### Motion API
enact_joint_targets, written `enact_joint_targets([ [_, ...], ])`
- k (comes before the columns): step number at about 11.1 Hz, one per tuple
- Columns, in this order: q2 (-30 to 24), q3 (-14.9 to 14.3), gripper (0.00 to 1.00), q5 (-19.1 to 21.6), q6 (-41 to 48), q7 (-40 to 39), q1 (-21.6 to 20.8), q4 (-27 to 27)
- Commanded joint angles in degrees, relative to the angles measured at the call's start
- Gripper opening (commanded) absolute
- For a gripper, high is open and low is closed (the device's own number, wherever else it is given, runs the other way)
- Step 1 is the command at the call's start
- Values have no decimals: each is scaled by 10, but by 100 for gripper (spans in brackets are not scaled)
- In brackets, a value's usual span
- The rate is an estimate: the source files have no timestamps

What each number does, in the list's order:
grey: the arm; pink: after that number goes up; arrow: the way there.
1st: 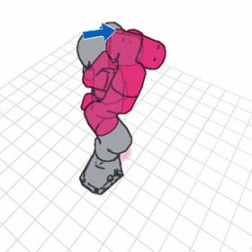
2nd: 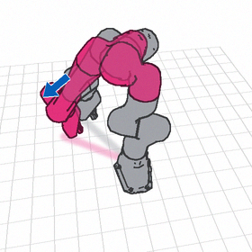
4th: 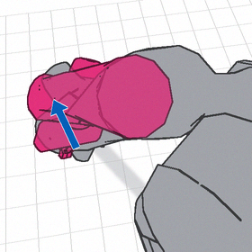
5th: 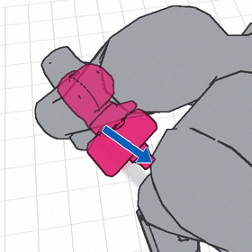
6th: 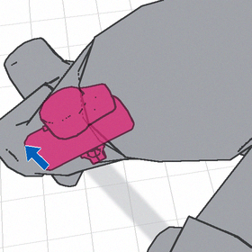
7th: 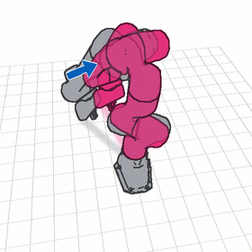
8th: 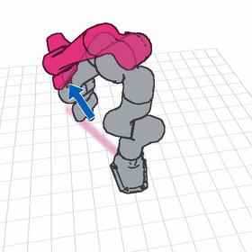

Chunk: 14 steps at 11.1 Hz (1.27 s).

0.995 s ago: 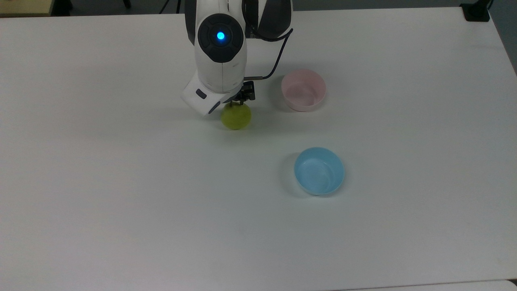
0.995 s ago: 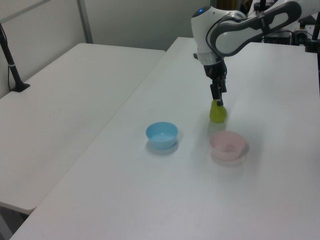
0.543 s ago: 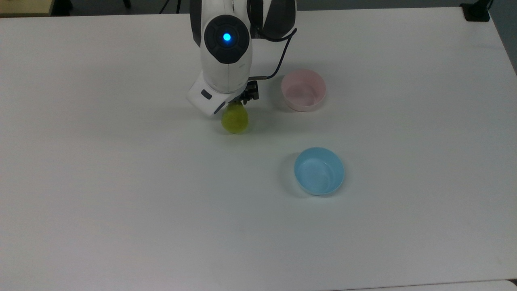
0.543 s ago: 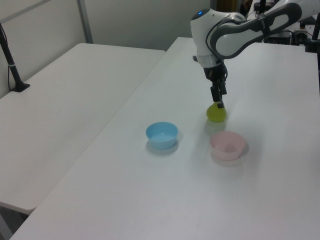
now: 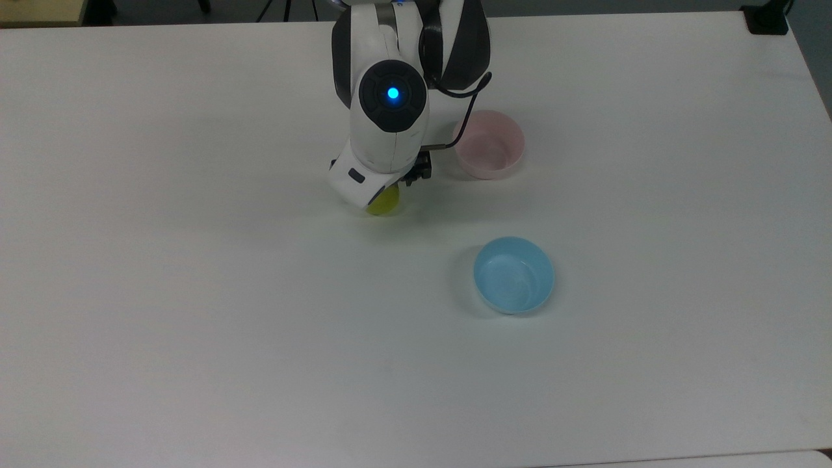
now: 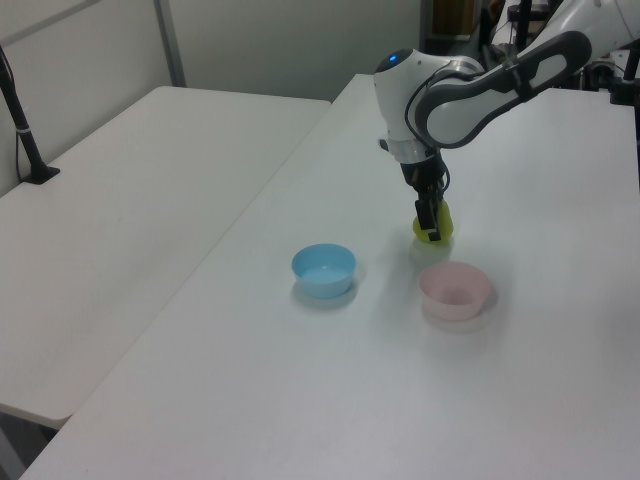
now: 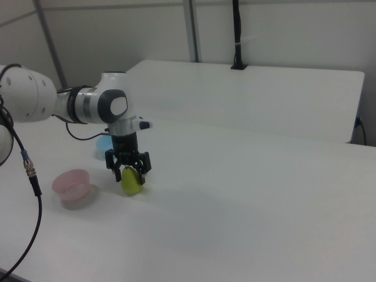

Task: Place the pear in the bowl
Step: 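Lift the pear and carry it over the pink bowl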

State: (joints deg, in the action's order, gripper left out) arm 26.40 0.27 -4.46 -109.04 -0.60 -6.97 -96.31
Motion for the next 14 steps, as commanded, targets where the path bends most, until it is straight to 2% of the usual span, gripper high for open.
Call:
enact_joint_targets([
  [1,-2,-5,53,-2,-35,27,-5,-5],
  [2,-5,-5,24,-2,-31,29,-5,-5],
  [3,-13,-5,12,-2,-26,29,-3,-5],
  [4,-31,-5,9,-1,-5,28,-2,-4],
  [8,-97,-4,10,12,51,29,-8,2],
  [9,-103,-2,11,33,59,30,-17,10],
  [14,-100,-2,14,46,85,83,-122,16],
])
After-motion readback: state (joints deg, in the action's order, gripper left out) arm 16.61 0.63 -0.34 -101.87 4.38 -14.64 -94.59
